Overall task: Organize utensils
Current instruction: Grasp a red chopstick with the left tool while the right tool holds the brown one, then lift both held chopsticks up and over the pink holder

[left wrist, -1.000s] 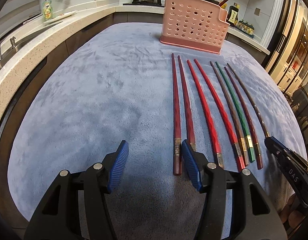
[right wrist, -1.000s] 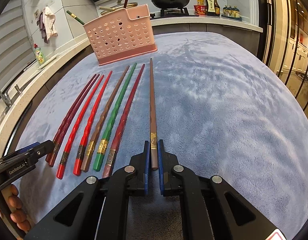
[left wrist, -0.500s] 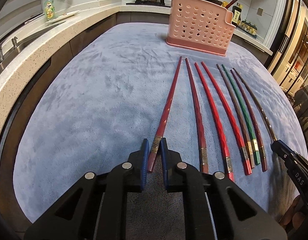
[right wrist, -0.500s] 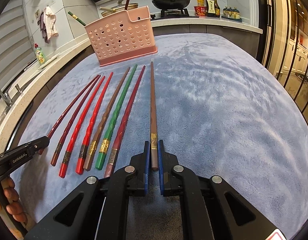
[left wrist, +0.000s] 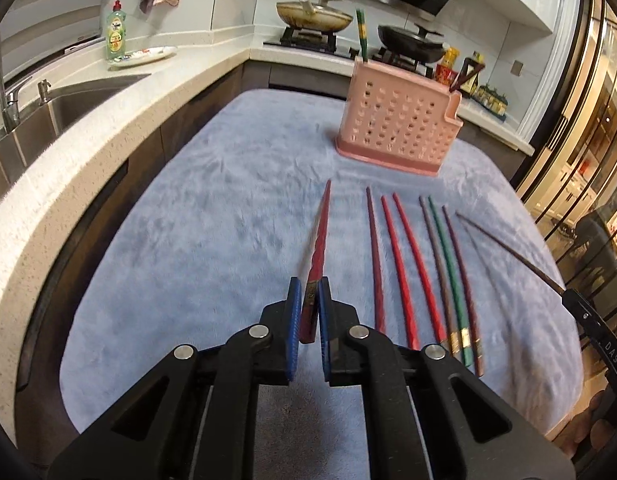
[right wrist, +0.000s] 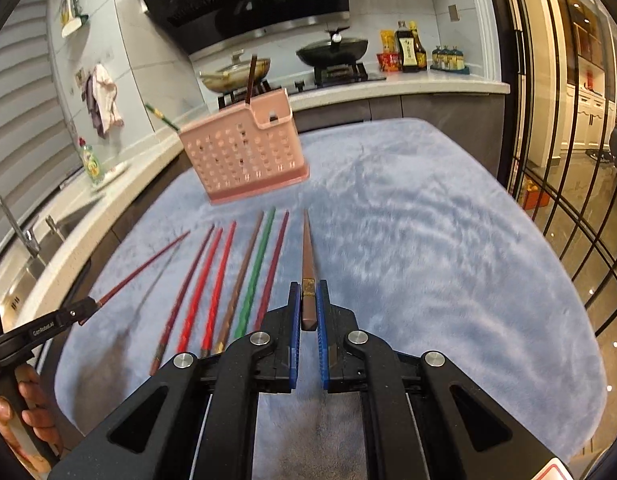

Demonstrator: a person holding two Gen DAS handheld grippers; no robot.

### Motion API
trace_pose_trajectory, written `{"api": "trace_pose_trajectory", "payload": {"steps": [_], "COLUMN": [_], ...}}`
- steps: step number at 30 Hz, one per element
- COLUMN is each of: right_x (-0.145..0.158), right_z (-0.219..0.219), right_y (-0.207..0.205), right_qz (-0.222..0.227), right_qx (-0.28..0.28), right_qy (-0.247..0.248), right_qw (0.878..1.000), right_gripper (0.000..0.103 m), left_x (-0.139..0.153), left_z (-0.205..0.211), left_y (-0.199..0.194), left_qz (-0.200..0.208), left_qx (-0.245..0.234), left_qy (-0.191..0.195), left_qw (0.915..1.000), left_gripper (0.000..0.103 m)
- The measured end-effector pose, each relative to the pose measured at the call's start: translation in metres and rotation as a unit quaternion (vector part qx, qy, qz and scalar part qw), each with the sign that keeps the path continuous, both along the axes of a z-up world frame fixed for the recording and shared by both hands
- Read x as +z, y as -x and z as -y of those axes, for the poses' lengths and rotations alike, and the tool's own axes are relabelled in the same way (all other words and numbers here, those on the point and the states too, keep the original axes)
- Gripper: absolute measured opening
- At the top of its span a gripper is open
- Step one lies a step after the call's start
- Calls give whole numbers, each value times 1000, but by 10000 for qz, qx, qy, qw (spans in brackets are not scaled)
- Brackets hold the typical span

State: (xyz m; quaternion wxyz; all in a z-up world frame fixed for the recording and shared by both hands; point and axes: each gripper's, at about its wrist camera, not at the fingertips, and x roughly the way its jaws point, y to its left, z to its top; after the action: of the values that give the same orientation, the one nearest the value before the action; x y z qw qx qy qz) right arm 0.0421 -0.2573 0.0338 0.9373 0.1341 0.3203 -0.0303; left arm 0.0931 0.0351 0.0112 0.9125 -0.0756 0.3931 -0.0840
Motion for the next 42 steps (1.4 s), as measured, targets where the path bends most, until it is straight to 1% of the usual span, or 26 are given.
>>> {"api": "trace_pose_trajectory", "payload": {"steps": [2,3,4,7,10,12,14,15,16,17,18,21,24,26,27,28,30,32,33,36,39,42], "right_x": [14,20,29,46,56,60,59,57,55,52,49,43,41,41,41,40,40,38,38,38,39,43], "right_z": [4,6,7,11,15,18,17,16,16,15,14,12,11,11,11,10,10,9,9,9,9,8], "right_y": [-2,-2,-4,-7,-9,-10,-8,-6,-5,-4,-3,1,3,4,5,5,5,6,5,5,6,5], "right_qz": [152,215,308,495,605,642,640,622,604,574,544,489,474,466,462,459,453,442,442,448,459,521], "right_qx": [-16,-21,-33,-81,-134,-165,-167,-157,-151,-138,-132,-140,-142,-140,-140,-139,-136,-133,-133,-130,-127,-121], "right_qy": [-10,-9,-1,40,20,-11,-34,-39,-45,-61,-68,-110,-140,-135,-135,-136,-126,-126,-127,-124,-126,-93], "right_qw": [9999,9998,9995,9987,9981,9978,9978,9979,9980,9982,9984,9986,9987,9987,9987,9988,9988,9989,9989,9988,9988,9985], "right_gripper": [7,7,7,7,7,7,7,7,7,7,7,7,7,7,7,7,7,7,7,7,7,7], "left_x": [12,16,22,38,48,50,44,40,31,21,14,-16,-42,-53,-60,-64,-70,-71,-72,-69,-58,-38], "left_z": [-3,-4,-5,-8,-11,-13,-16,-17,-18,-20,-21,-22,-18,-16,-14,-13,-10,-10,-10,-12,-14,-17], "left_y": [-2,-3,-5,-12,-18,-21,-18,-17,-15,-13,-10,-3,-4,-7,-9,-10,-11,-10,-10,-10,-10,-9], "left_qz": [87,122,171,321,388,387,329,258,152,67,18,-225,-474,-585,-654,-702,-740,-681,-679,-700,-612,-431], "left_qx": [13,13,24,43,61,70,37,24,-1,-9,14,-68,-88,-101,-99,-118,-119,-115,-105,-124,-105,-84], "left_qy": [61,89,113,151,180,179,245,237,249,264,272,259,155,156,128,111,42,-39,-71,-17,16,85], "left_qw": [9999,9999,9998,9994,9991,9991,9991,9994,9996,9996,9996,9994,9987,9981,9977,9974,9972,9976,9976,9975,9981,9990], "left_gripper": [7,2,0,0,0,0,1,10,29,39,47,47,46,40,35,26,21,17,11,10,7,7]}}
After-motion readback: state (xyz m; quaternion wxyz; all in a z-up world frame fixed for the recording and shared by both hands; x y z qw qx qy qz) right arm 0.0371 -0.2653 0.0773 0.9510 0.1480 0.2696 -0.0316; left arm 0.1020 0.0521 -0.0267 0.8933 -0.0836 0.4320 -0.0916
